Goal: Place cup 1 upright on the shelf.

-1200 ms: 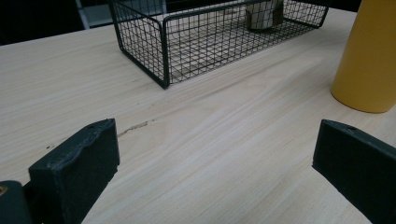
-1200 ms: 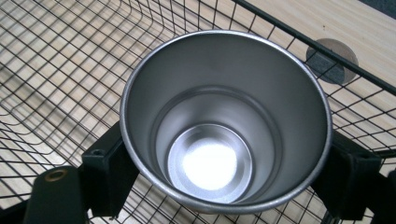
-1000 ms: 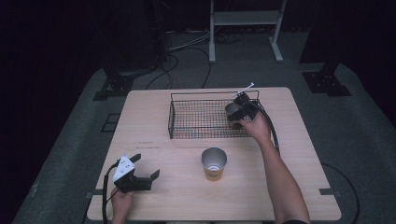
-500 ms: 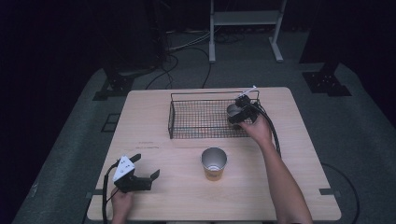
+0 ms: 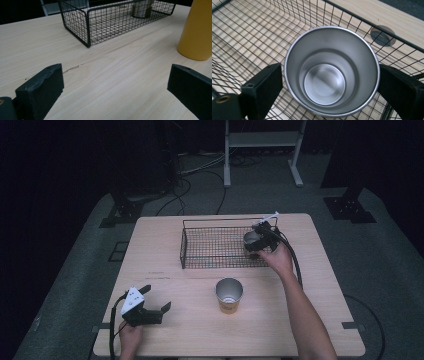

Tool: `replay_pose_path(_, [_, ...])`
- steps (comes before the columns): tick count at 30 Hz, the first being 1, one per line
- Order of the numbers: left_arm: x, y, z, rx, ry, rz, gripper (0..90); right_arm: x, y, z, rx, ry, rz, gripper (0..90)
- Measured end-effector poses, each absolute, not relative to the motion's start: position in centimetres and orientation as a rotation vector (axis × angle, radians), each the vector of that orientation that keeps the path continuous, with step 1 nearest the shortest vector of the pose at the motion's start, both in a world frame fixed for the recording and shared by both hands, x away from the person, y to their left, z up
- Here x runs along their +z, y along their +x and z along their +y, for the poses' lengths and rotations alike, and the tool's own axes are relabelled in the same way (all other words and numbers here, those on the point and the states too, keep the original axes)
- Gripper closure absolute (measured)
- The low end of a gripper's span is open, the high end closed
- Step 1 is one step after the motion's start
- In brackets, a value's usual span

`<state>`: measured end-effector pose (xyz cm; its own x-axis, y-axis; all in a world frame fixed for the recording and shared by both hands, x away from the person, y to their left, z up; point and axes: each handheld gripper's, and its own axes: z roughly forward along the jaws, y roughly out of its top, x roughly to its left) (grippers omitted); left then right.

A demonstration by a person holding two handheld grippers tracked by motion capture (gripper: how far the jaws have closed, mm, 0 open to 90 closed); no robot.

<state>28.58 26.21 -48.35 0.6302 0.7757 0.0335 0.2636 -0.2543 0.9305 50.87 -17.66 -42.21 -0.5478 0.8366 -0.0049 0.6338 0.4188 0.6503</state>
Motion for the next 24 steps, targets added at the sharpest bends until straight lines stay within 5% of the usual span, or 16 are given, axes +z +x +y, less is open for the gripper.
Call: replay_pose_path(24, [-48.4, 28.6, 26.1, 0.614, 1.82, 0.835, 0.0, -38.7, 46.8, -21.4, 1.058, 1.218, 2.211, 3.5])
